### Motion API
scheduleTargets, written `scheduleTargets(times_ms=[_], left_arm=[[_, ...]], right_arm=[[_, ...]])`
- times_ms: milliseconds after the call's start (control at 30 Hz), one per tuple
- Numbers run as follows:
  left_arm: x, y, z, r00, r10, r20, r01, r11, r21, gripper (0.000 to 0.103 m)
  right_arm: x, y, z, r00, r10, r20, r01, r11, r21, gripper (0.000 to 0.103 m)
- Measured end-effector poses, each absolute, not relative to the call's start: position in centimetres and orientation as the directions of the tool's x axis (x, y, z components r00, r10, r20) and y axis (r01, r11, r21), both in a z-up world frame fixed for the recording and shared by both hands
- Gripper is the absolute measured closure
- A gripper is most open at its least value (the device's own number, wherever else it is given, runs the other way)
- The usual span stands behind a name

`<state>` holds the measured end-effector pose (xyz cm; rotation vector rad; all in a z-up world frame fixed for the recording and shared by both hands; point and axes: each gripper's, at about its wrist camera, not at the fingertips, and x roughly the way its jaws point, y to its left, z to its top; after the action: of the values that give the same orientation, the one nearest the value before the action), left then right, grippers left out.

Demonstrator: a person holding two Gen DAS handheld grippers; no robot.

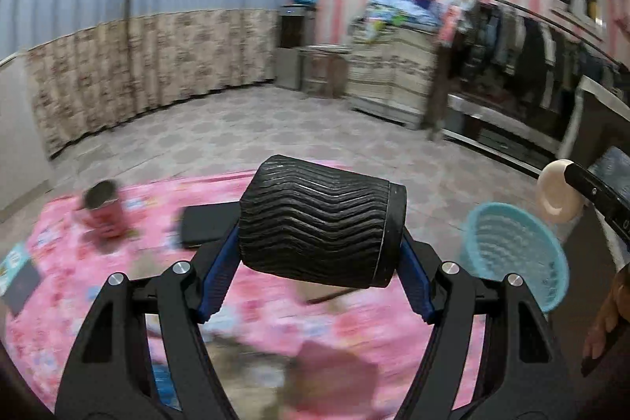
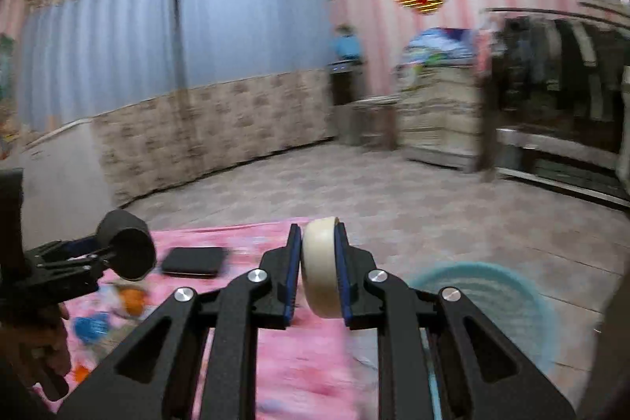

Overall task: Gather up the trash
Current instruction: 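Carry cylinder and tape roll to the blue basket and open both tools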

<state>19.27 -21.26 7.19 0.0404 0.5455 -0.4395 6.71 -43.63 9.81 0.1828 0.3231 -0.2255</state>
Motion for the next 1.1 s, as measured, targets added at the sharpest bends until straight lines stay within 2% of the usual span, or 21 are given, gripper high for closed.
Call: scheduleTargets(times_ms=[133,400,667,733,833,1100], left_arm=[[18.0,-29.8,6.8,0.704,-0.484,-0.519,0.532,0.844,-0.065,0.033],[16.0,-41.3,4.0,0.594,-0.557,-0.580,0.665,0.746,-0.035,0.032],[16.3,-44.8,1.5,0.531,-0.567,-0.630,0.712,0.701,-0.030,0.032],[16.6,-45.1,1.2,0.526,-0.563,-0.637,0.714,0.700,-0.029,0.029],[16.7,-45.5,1.2,0.525,-0.571,-0.631,0.715,0.699,-0.038,0.023],[16.9,-43.8,2.1,0.552,-0.565,-0.613,0.687,0.725,-0.049,0.023]], right_arm=[[3.4,-49.3,9.6,0.896,-0.288,-0.337,0.363,0.914,0.183,0.086],[1.9,-54.3,7.4,0.890,-0.294,-0.349,0.399,0.871,0.286,0.086],[3.0,-56.0,6.6,0.883,-0.303,-0.359,0.418,0.855,0.307,0.086],[3.3,-56.3,6.3,0.881,-0.304,-0.363,0.422,0.851,0.312,0.086],[3.4,-56.6,6.2,0.877,-0.307,-0.369,0.429,0.847,0.315,0.084],[3.8,-55.8,6.3,0.883,-0.300,-0.361,0.415,0.858,0.301,0.084]])
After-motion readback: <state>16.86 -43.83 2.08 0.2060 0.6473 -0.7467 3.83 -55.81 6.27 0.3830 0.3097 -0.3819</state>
